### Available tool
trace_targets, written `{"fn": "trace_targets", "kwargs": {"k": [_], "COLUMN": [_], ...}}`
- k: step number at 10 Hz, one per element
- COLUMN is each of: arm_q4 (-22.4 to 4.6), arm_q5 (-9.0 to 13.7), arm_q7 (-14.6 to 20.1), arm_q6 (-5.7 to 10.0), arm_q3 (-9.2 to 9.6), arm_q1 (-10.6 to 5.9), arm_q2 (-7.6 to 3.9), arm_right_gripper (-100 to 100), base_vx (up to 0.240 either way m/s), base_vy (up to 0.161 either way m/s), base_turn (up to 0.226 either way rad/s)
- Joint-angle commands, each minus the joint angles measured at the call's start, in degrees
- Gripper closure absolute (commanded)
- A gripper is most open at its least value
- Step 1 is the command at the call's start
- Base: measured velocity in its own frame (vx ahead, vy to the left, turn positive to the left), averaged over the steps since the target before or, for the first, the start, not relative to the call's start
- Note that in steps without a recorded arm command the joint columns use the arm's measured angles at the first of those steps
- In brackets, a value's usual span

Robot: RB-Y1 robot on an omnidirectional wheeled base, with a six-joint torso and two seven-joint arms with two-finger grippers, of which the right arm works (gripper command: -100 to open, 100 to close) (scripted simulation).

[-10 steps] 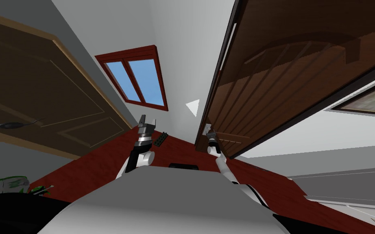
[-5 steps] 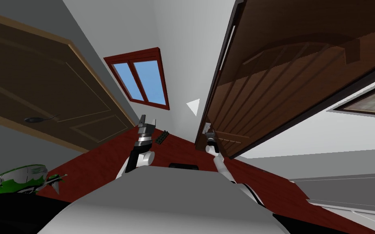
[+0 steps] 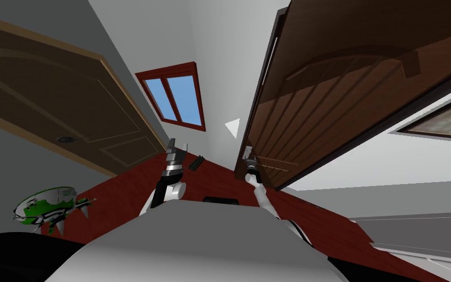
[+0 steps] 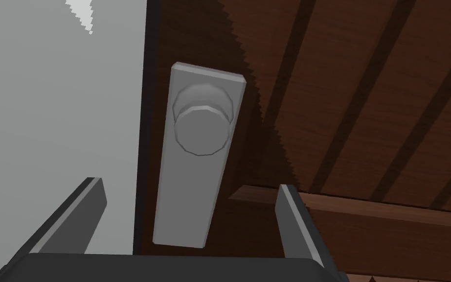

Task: Pull the door open

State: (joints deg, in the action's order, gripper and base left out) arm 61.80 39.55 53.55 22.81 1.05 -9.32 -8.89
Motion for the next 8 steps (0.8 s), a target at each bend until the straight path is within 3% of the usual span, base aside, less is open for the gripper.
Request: {"fn": "trace_targets", "kwargs": {"k": [1, 3, 4, 5, 6, 8], "arm_q4": [0.12, 0.38, 0.28, 0.02, 0.02, -0.36], "arm_q5": [1.45, 2.94, 2.43, 3.1, 3.1, 3.95], "arm_q7": [2.08, 3.94, 3.19, 5.03, 5.03, 7.43], "arm_q6": [-0.19, -0.53, -0.46, -0.19, -0.19, 0.27], "arm_q3": [0.06, 0.02, 0.0, -0.66, -0.66, -1.64], "arm_q1": [-0.13, -0.25, -0.27, 0.44, 0.44, 1.51], "arm_q2": [0.59, 1.23, 0.98, -1.12, -1.12, -4.28], "arm_right_gripper": [-100, -100, -100, -100, -100, -100], "base_vx": [-0.074, -0.068, -0.028, 0.107, 0.127, 0.156], "base_vy": [-0.036, -0.029, -0.016, 0.006, 0.018, 0.025], "base_turn": [0.045, 0.034, 0.01, 0.161, 0.136, 0.18]}}
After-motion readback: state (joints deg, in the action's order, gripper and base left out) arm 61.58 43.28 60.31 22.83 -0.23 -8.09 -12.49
